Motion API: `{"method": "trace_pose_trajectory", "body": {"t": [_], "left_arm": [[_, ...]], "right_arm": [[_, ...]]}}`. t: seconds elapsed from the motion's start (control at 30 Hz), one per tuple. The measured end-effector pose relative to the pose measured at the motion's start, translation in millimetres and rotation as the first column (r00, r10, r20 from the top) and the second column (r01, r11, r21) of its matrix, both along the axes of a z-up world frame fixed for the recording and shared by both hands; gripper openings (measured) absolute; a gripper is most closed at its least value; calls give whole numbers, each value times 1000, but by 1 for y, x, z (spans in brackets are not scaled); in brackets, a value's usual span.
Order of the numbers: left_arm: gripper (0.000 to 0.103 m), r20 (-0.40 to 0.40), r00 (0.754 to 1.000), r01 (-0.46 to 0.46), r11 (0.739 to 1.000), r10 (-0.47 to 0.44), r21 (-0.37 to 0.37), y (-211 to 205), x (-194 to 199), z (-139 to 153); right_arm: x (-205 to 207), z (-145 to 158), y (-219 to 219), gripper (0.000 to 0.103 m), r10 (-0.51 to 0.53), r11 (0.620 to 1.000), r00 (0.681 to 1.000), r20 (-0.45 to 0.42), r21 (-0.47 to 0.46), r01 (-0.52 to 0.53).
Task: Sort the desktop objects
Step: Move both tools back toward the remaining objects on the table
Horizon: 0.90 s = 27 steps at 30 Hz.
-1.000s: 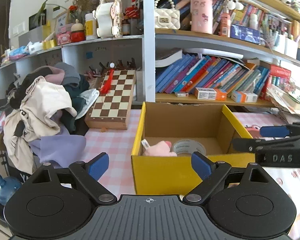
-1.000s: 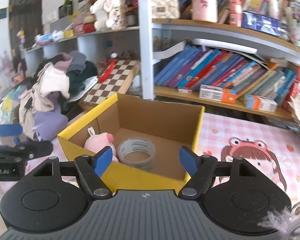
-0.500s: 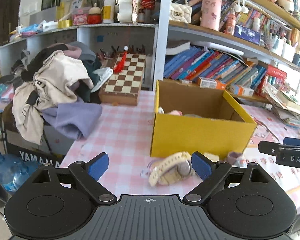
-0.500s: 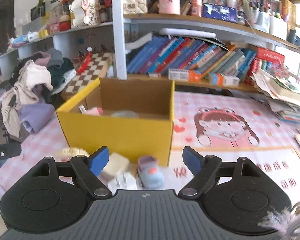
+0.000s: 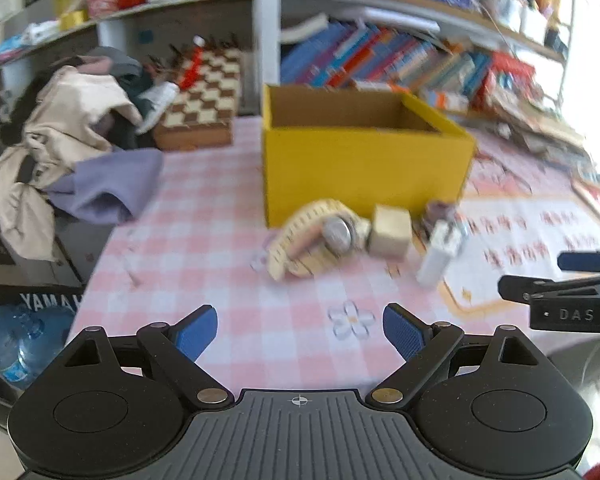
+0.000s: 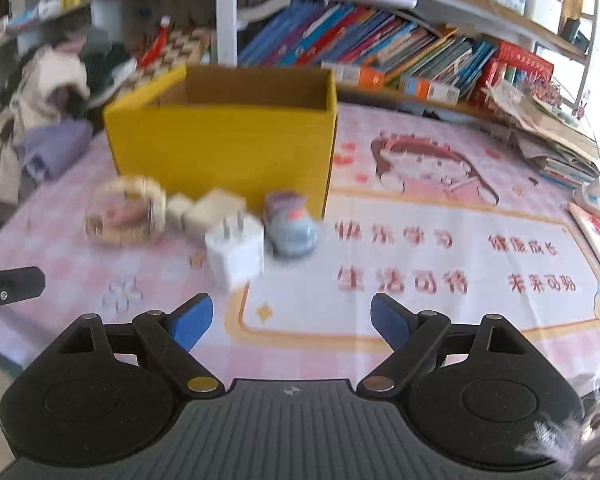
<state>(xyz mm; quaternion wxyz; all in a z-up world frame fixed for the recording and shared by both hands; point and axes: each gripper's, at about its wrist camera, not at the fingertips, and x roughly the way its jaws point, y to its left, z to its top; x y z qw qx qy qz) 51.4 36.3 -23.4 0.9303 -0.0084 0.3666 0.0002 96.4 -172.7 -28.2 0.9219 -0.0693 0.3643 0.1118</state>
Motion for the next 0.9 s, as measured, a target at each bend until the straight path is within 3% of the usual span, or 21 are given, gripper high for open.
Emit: {"method": "trace_pose_trajectory", "body": {"t": [0.2, 0.63, 0.9], "left_arm": [[92, -10, 998, 62, 998, -61, 22, -8, 2, -5], [92, 30, 1000, 0, 1000, -1, 14, 7, 19, 0], [92, -4, 1000, -9, 1000, 9, 23, 6, 38, -7]], "right_arm": [[1, -2, 5, 86, 21, 1000, 1000, -18, 3, -21], [36, 1, 29, 72, 142, 990, 989, -45, 13, -142], [63, -7, 37, 70, 191, 982, 978, -85, 10, -191]]}}
